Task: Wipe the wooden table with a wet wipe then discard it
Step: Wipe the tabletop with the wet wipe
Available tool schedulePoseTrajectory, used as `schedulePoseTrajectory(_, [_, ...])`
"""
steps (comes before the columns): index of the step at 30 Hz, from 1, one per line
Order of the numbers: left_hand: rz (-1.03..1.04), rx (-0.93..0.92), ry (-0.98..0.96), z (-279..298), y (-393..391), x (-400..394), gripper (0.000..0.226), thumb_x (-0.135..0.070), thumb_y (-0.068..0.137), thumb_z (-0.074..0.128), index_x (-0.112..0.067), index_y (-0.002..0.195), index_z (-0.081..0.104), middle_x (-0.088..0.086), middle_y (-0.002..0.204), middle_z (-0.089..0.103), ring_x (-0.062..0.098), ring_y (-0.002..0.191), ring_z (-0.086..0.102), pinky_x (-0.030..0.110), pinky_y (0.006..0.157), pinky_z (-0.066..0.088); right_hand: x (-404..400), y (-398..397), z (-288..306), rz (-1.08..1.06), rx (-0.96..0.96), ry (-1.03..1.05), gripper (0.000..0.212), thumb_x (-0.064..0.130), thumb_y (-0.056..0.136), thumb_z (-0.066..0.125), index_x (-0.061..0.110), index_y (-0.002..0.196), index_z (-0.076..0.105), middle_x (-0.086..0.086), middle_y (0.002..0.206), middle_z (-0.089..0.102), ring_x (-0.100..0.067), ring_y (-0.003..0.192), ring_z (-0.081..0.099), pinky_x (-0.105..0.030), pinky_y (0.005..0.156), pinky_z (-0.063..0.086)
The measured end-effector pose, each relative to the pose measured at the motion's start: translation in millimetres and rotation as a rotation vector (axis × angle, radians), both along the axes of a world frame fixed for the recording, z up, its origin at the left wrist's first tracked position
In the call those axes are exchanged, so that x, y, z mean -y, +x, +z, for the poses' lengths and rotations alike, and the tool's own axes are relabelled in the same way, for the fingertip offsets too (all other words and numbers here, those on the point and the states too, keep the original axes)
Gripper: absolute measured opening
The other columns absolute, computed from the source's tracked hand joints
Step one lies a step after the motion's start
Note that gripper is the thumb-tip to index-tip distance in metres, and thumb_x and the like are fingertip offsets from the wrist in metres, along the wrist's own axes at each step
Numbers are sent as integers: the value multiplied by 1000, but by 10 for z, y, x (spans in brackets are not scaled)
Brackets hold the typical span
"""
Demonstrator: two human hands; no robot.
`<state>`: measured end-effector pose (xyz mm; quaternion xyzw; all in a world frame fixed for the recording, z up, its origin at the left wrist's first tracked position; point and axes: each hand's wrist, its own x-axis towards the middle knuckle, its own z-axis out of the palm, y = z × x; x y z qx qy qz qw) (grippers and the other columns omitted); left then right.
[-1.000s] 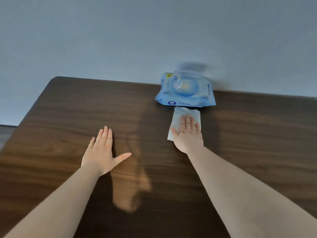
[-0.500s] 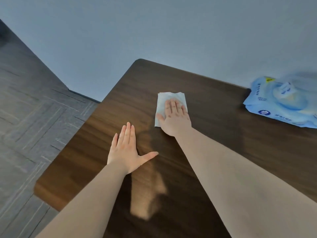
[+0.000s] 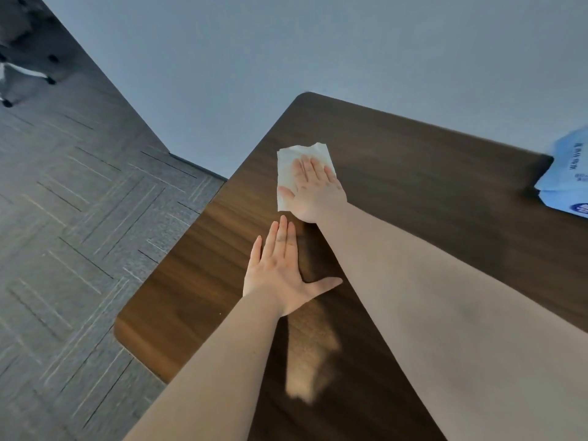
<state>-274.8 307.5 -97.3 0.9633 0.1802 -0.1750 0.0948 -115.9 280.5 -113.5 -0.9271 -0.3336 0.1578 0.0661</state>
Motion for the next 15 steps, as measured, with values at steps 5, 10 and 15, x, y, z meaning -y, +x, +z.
schedulePoseTrajectory(5, [-31, -39, 59, 10, -4, 51, 124, -95, 59, 13, -14, 148, -16, 3, 158, -20, 20, 145, -17, 42, 118, -5, 615, -103, -2, -91, -21, 28, 67, 52, 98, 12, 14, 150, -8, -5, 160, -9, -21, 147, -9, -38, 119, -7])
schedulePoseTrajectory(10, [-184, -35, 200, 105, 23, 198, 113, -85, 68, 2, -7, 149, -9, 9, 160, -11, 20, 147, -8, 37, 119, 4, 1725, -120, -26, -299, -61, -28, 70, 57, 95, 9, 18, 150, -10, -2, 160, -13, -19, 147, -11, -37, 119, -7])
schedulePoseTrajectory(15, [-339, 39, 142, 212, 298, 947, 104, -80, 74, 6, -9, 149, -8, 6, 160, -10, 17, 146, -8, 33, 119, 3, 3018, -275, 15, -516, -36, -91, 70, 57, 95, 6, 17, 150, -12, -4, 160, -14, -18, 146, -11, -34, 117, -9])
